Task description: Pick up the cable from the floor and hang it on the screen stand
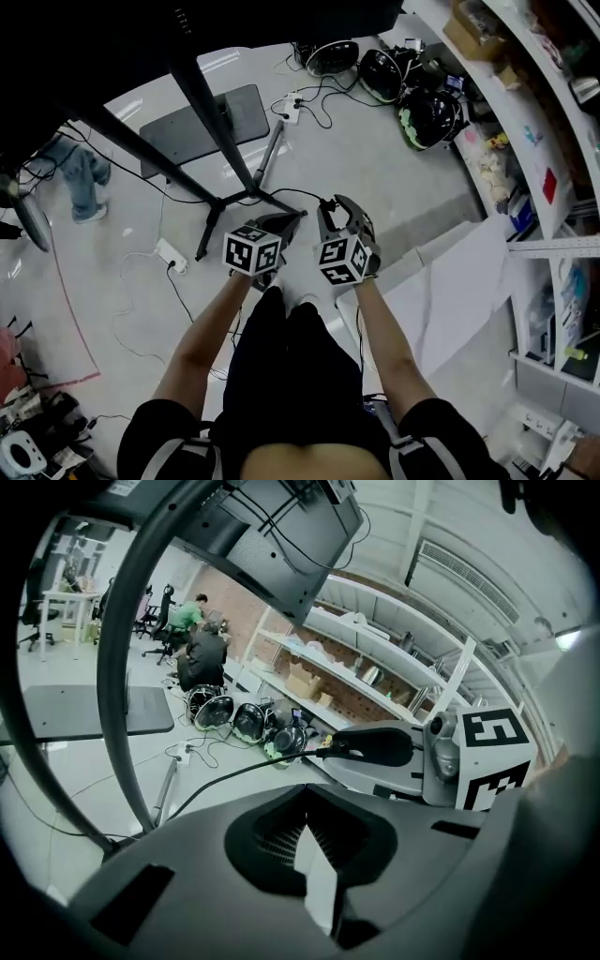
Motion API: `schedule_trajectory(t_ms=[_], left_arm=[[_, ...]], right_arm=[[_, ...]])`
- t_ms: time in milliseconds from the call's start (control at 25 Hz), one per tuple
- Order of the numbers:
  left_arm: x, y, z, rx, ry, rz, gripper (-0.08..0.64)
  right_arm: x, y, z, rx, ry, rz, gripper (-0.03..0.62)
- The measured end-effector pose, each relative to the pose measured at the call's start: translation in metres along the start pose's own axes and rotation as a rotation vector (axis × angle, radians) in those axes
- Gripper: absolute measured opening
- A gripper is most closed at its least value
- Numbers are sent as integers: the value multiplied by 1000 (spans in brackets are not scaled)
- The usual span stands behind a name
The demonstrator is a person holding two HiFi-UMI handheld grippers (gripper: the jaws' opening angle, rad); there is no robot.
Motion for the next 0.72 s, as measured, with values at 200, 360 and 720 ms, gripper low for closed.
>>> schedule_trajectory(t_ms=[200, 360, 720], left_arm=[[-8, -24, -21, 26, -15, 23, 8], [-3, -47, -35, 20, -11, 65, 8], [-4, -113, -70, 97, -21, 116, 8]], right_arm=[[1, -45, -15, 76, 13, -69, 172], [9, -78, -33, 134, 17, -92, 172], [21, -155, -58, 269, 38, -156, 170]])
Point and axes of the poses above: the fingertips, and each gripper's own axes: z forward along the fingers, x to its right, y out of its underside, the point moved 4 cm from there along -z, backward along the fingers, and after that the axes turned 14 degrees about z, right-handed, at the moved point
